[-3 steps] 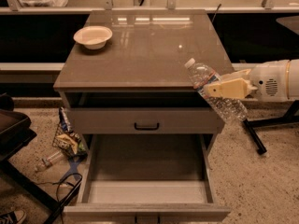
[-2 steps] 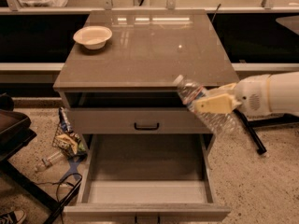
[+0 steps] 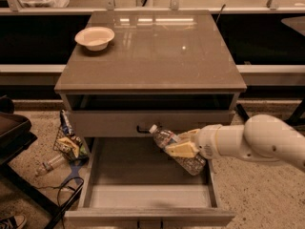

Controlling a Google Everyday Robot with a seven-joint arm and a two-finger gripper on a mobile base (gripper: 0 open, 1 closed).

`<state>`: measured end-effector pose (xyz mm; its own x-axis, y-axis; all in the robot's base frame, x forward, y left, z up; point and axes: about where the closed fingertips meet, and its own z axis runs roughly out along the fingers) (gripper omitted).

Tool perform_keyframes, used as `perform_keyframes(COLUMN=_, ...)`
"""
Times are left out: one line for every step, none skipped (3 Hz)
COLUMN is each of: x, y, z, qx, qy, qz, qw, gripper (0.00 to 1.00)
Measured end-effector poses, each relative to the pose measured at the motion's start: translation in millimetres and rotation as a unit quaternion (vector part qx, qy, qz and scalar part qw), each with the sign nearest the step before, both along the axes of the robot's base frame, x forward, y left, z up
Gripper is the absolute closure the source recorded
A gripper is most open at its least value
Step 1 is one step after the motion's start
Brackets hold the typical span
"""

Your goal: Place water bottle into middle drawer

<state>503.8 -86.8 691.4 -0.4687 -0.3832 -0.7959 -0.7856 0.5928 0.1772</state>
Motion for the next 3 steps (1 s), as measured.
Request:
perform_keyframes(x=21, y=14, z=-35, qx=-0.016, qy=-0.022, qz=-0.019, qw=0.9994, gripper=1.00)
perform_keyframes(x=21, y=15, z=-35, qx=-0.016, qy=-0.022, qz=-0.019, qw=0.9995, gripper=1.00)
perform_keyframes(x=21, y=22, z=-65, qx=-0.017, qy=-0.010, qz=-0.016, qw=0.9997, gripper=1.00)
